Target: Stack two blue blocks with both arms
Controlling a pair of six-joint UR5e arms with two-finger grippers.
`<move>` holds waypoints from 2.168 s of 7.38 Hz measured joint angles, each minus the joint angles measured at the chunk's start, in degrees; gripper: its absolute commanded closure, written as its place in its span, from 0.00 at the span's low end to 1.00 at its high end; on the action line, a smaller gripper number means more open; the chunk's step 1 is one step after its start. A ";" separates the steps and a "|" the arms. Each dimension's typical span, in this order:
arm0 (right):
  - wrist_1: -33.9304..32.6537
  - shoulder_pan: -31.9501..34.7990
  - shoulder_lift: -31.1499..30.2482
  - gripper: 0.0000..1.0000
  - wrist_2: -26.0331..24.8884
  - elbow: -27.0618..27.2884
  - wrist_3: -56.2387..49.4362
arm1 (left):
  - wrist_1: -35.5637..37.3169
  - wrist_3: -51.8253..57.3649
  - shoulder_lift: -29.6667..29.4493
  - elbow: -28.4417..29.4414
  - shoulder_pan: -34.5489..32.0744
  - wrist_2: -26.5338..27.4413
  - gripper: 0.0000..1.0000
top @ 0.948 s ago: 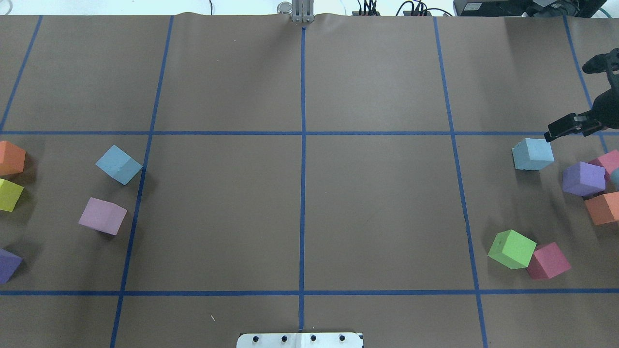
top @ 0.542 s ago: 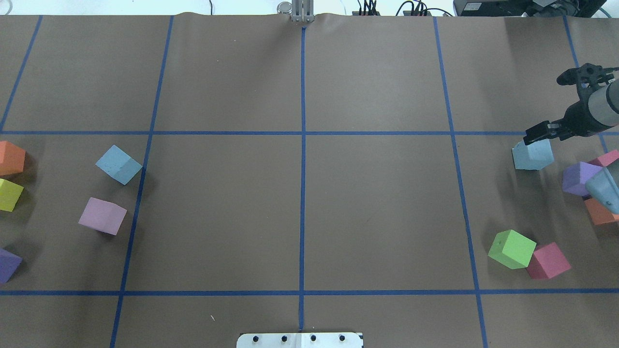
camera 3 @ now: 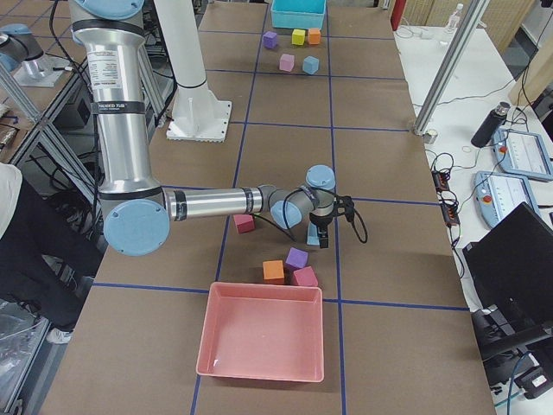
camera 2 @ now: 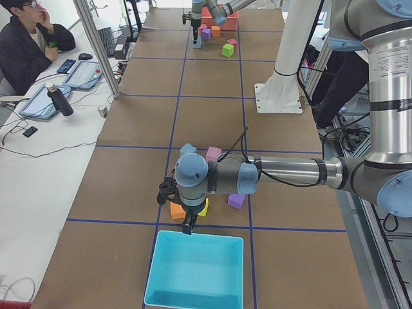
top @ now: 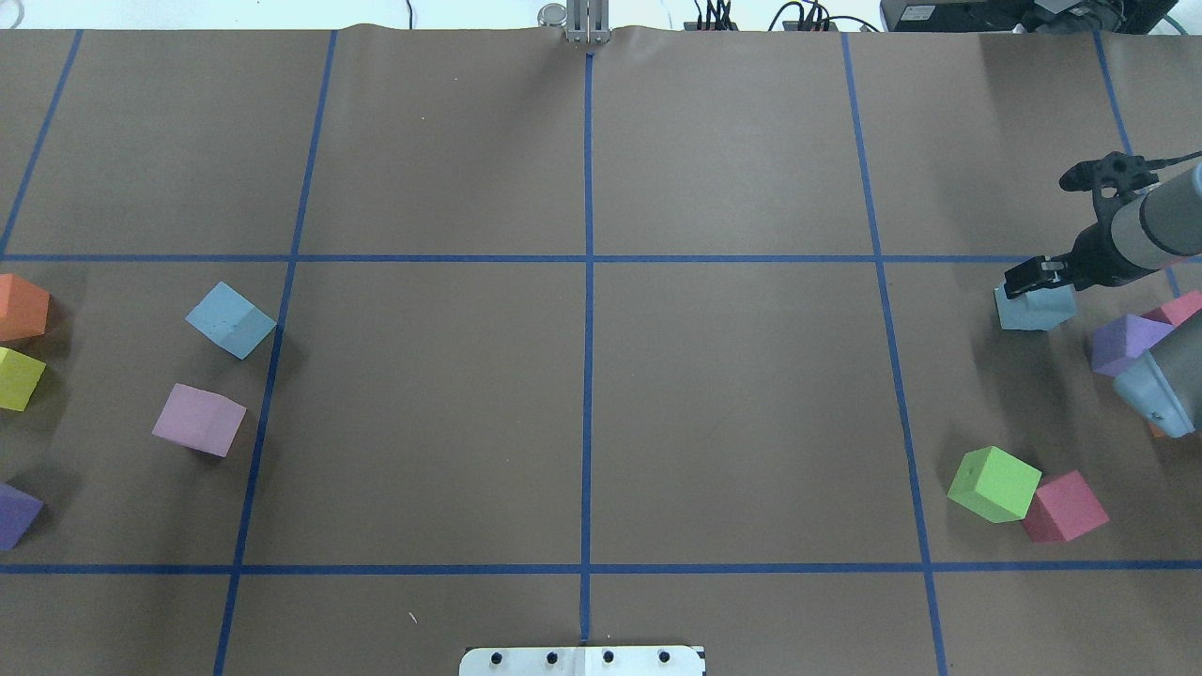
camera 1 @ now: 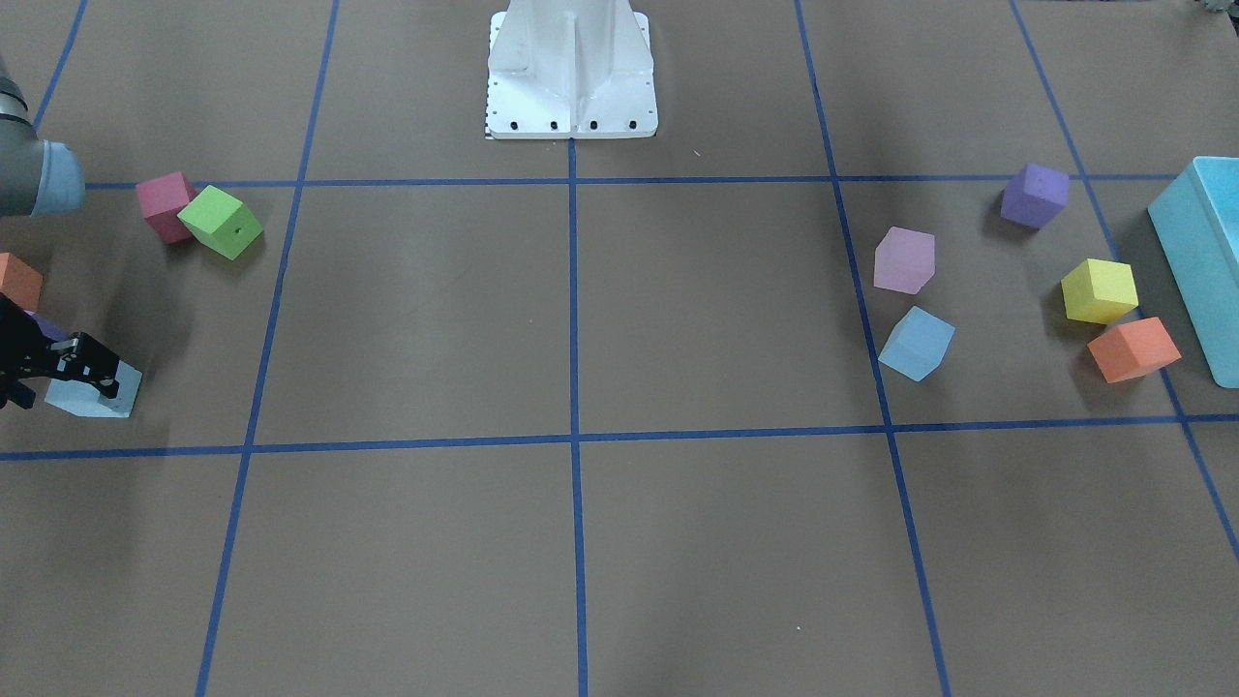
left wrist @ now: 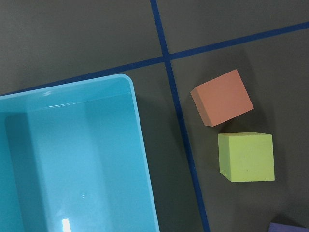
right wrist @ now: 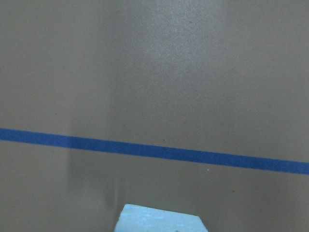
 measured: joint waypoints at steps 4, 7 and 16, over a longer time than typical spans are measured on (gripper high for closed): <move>0.06 -1.34 -0.20 1.00 -1.17 0.69 0.34 | -0.51 -0.09 -0.02 0.04 0.01 -0.03 0.01; -0.65 -2.71 3.30 1.00 -0.97 6.27 2.49 | -2.29 -0.34 0.20 0.52 0.00 -0.01 0.01; -28.57 -31.83 45.76 1.00 -20.24 -4.57 40.85 | -2.46 -0.36 0.31 1.56 -0.08 0.08 0.01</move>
